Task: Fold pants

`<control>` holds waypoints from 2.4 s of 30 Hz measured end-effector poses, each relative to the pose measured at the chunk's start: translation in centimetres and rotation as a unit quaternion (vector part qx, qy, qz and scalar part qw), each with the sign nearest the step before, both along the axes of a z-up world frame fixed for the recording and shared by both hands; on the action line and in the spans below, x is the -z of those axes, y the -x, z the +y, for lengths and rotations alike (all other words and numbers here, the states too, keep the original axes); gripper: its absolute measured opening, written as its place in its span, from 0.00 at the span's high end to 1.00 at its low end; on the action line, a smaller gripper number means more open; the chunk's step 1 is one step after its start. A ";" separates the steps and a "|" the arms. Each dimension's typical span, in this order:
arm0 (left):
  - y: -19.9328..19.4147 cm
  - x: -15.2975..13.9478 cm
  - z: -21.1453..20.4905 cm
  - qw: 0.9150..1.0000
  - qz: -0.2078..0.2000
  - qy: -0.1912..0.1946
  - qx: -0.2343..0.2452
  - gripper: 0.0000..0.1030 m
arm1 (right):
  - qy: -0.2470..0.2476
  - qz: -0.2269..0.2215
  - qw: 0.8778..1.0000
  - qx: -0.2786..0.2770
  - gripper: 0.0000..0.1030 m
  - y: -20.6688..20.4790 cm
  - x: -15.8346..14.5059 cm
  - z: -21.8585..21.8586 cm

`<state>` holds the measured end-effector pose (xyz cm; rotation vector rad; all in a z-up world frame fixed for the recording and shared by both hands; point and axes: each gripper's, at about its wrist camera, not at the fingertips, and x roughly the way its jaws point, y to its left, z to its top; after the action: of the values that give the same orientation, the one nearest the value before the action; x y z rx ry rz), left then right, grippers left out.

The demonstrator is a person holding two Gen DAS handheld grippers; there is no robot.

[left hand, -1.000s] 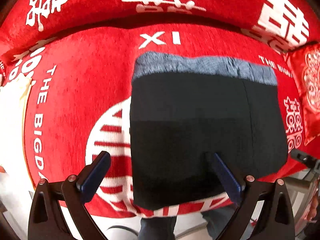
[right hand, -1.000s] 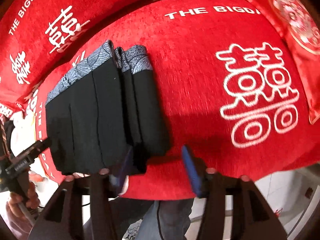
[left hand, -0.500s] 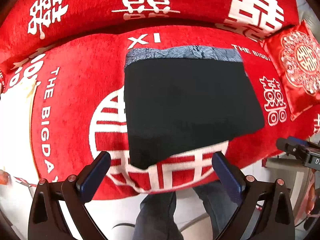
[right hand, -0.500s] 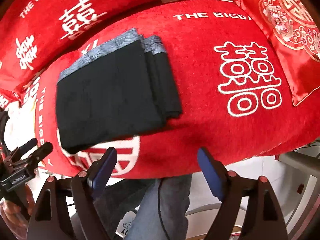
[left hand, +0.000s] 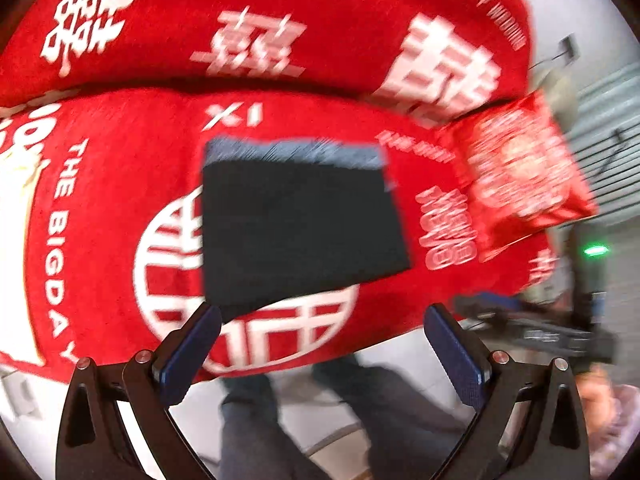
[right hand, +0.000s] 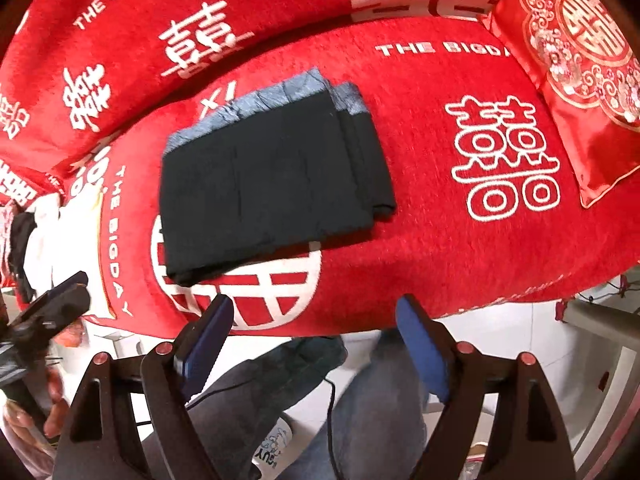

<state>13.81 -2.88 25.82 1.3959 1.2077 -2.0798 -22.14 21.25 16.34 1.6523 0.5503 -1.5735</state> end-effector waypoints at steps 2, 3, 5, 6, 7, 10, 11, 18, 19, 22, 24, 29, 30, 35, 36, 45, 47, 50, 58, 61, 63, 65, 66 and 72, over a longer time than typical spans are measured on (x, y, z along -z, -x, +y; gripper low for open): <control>0.2 -2.3 0.1 0.999 0.029 0.015 0.001 0.01 | 0.009 -0.004 1.000 -0.003 0.17 0.3 -0.5 -0.1; 0.4 -3.2 0.2 0.999 0.036 0.023 0.004 0.01 | 0.011 -0.006 1.000 -0.004 0.17 0.5 -0.7 -0.1; 1.2 -4.7 0.5 0.999 0.042 0.030 0.010 0.01 | 0.013 -0.008 1.000 -0.007 0.17 1.1 -1.2 0.0; 1.6 -5.5 0.7 0.998 0.050 0.030 0.010 0.01 | 0.017 -0.006 1.000 -0.009 0.17 1.4 -1.7 0.2; 1.9 -6.0 0.8 0.998 0.054 0.032 0.010 0.01 | 0.022 0.000 1.000 -0.010 0.17 1.8 -2.2 0.4; 3.4 -7.1 1.7 0.997 0.034 0.064 0.005 0.01 | 0.026 0.010 1.000 -0.015 0.17 3.3 -2.9 0.7; 3.8 -7.1 1.9 0.997 0.019 0.073 0.004 0.01 | 0.025 0.011 0.999 -0.016 0.17 3.7 -3.0 0.8; 6.3 -2.0 3.1 0.977 -0.181 0.111 -0.032 0.01 | 0.004 0.013 0.999 -0.037 0.17 4.9 -3.2 0.0; 6.2 -1.5 3.1 0.975 -0.189 0.108 -0.042 0.01 | 0.004 0.014 0.999 -0.042 0.17 4.8 -3.3 -0.3; 5.9 -0.6 3.2 0.969 -0.213 0.109 -0.054 0.01 | -0.002 0.021 0.998 -0.052 0.17 4.4 -3.4 -0.9; 5.9 0.0 3.3 0.967 -0.224 0.111 -0.048 0.01 | -0.005 0.020 0.998 -0.056 0.17 4.1 -3.3 -1.4; 5.4 0.1 3.4 0.962 -0.240 0.121 -0.047 0.01 | -0.012 0.021 0.997 -0.070 0.17 3.3 -3.3 -2.4; 5.4 0.1 3.3 0.961 -0.242 0.120 -0.050 0.01 | -0.014 0.024 0.997 -0.074 0.17 3.1 -3.4 -2.6; 5.6 0.1 2.8 0.958 -0.251 0.131 -0.048 0.01 | -0.016 0.027 0.996 -0.082 0.17 2.6 -3.5 -3.5; 5.6 0.0 2.8 0.957 -0.252 0.132 -0.048 0.01 | -0.017 0.027 0.996 -0.082 0.17 2.5 -3.5 -3.6; 6.0 0.0 2.1 0.956 -0.256 0.131 -0.051 0.01 | -0.020 0.033 0.995 -0.089 0.17 2.2 -3.7 -4.5; 6.1 0.0 2.1 0.957 -0.255 0.131 -0.052 0.01 | -0.019 0.034 0.995 -0.090 0.17 2.2 -3.8 -4.6; 6.3 -0.1 2.1 0.957 -0.254 0.131 -0.049 0.01 | -0.019 0.036 0.995 -0.091 0.17 2.1 -3.9 -4.7; 6.5 -0.1 2.4 0.958 -0.251 0.129 -0.047 0.01 | -0.019 0.036 0.995 -0.091 0.17 2.1 -3.9 -4.7; 6.6 -0.2 2.4 0.958 -0.251 0.130 -0.047 0.01 | -0.018 0.036 0.995 -0.091 0.17 2.0 -3.9 -4.7; 6.6 -0.2 2.4 0.958 -0.251 0.129 -0.048 0.01 | -0.019 0.035 0.995 -0.091 0.17 2.0 -3.9 -4.6; 6.6 -0.2 2.4 0.958 -0.251 0.130 -0.047 0.01 | -0.018 0.035 0.995 -0.095 0.17 1.9 -3.9 -4.8; 6.5 -0.2 2.4 0.958 -0.251 0.130 -0.047 0.01 | -0.019 0.036 0.995 -0.096 0.17 1.8 -3.9 -4.8; 6.5 -0.3 2.3 0.959 -0.248 0.128 -0.048 0.01 | -0.018 0.038 0.994 -0.102 0.17 1.5 -3.9 -5.0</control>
<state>7.36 -0.62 26.12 1.5670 0.7540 -1.6093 -23.62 16.29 20.24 1.5146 0.7668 -1.4875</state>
